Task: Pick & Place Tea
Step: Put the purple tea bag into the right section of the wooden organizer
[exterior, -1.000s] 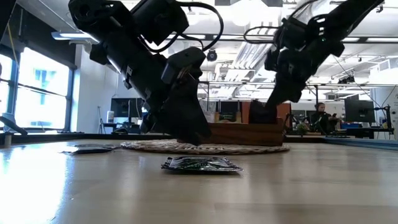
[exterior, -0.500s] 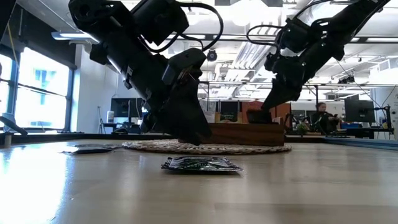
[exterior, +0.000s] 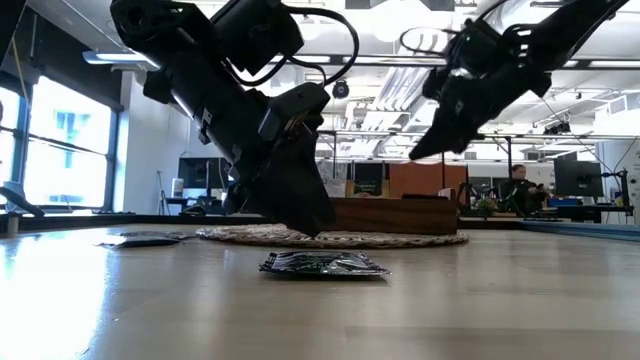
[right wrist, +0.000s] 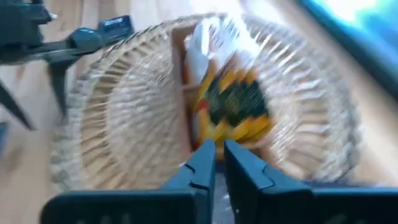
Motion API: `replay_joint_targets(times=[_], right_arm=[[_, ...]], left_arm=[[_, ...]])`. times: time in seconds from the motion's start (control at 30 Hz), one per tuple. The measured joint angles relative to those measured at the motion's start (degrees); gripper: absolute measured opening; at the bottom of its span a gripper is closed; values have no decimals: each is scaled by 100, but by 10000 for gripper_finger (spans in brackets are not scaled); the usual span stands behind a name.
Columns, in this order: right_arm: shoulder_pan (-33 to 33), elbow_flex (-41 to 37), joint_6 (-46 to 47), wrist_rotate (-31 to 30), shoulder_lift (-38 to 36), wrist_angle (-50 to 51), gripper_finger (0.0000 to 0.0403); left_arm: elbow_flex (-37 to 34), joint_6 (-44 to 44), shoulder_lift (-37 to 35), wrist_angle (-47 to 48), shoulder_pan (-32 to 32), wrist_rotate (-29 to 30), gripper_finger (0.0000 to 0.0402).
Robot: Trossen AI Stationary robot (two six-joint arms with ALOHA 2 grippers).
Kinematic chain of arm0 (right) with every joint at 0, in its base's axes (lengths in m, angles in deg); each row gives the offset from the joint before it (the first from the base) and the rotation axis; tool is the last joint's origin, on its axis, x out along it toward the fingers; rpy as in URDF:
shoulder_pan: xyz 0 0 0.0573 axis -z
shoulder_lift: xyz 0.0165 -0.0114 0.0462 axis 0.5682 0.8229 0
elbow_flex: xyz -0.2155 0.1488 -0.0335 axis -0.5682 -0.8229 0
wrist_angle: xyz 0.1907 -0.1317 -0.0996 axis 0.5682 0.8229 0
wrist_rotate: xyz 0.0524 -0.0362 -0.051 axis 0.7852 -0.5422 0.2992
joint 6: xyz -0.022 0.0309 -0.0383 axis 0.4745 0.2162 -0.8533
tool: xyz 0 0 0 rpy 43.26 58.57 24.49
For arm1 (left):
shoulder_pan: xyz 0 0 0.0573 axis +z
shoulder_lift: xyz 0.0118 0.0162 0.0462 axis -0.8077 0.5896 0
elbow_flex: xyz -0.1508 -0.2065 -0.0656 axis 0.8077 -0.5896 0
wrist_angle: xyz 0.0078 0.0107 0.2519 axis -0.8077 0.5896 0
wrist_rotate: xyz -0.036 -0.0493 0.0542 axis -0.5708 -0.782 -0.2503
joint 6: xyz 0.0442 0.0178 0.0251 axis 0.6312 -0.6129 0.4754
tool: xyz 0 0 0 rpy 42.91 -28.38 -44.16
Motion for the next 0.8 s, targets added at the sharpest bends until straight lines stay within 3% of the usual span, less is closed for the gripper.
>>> replay_joint_targets(times=[0.17, 0.33, 0.53, 0.8], right_arm=[[44, 0, -696, -929, -152, -311, 80], [521, 2, -877, -1960, -63, -47, 133], [1239, -4, 162, -1512, 323, 38, 173], [1720, 2, 747, -609, 1420, -99, 174]], left_arm=[[0, 0, 0, -2, 0, 0, 166], [0, 0, 0, -7, 35, -2, 166], [0, -37, -1, -56, 129, -23, 166], [2, -74, -4, -42, 155, -83, 166]])
